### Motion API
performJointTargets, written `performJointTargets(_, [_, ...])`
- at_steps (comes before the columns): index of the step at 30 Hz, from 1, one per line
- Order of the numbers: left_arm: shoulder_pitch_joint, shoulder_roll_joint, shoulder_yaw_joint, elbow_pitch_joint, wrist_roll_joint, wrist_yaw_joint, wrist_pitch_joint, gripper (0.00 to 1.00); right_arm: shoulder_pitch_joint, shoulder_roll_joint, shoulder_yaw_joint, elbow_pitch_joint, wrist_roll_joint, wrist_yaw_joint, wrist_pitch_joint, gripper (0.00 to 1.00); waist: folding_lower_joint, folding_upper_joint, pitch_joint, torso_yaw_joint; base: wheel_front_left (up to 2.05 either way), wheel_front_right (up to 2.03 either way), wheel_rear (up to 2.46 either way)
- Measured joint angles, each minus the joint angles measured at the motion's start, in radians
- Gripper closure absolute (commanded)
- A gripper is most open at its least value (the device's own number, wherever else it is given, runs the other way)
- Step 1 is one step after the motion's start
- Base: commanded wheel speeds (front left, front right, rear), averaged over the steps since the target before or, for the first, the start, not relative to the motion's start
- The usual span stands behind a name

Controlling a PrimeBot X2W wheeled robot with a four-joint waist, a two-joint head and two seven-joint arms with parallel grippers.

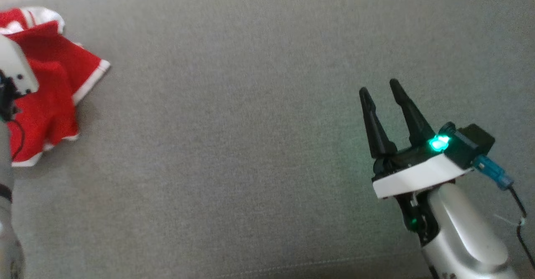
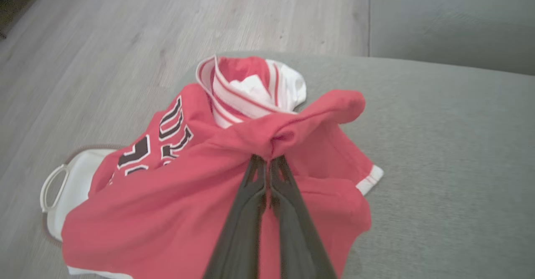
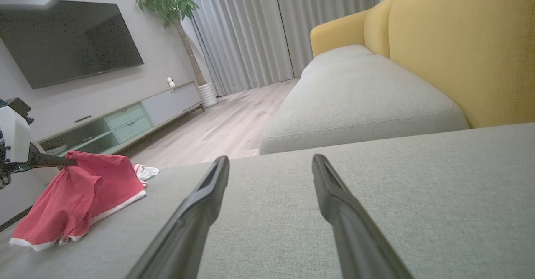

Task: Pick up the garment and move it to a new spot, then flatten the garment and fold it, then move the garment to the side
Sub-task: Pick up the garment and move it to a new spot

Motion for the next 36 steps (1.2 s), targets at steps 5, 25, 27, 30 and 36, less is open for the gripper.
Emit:
performJointTargets(5, [0.000,-0.039,-0.040,-0.040,0.002,-0.059,-0.030,1.00,0.054,0.010,0.000,0.019,0.009,0.000,0.000,0.00,0.0000,0.0000,-0.095,0.008,0.00,0.00,0.00])
performJointTargets(25, [0.314,-0.351,-0.168,-0.630,-0.229,-0.097,0.082,1.00,0.122,0.009,-0.027,0.023,0.009,0.000,0.000,0.00,-0.0001,0.0001,-0.246,-0.131,0.00,0.00,0.00])
performJointTargets(27, [0.368,-0.355,-0.209,-0.627,-0.249,-0.069,0.054,1.00,0.122,0.008,-0.016,0.024,0.011,0.000,0.000,0.00,-0.0001,0.0000,-0.239,-0.157,0.00,0.00,0.00])
performJointTargets(30, [0.431,-0.353,-0.317,-0.579,-0.319,-0.016,-0.044,1.00,0.120,0.009,0.001,0.025,0.018,0.000,0.000,0.00,-0.0001,0.0001,-0.226,-0.194,0.00,0.00,0.00])
performJointTargets(36, [0.469,-0.354,-0.581,-0.428,-0.501,-0.003,-0.269,0.00,0.107,0.012,0.029,0.032,0.033,0.000,0.000,0.00,-0.0001,0.0000,-0.187,-0.246,0.00,0.00,0.00])
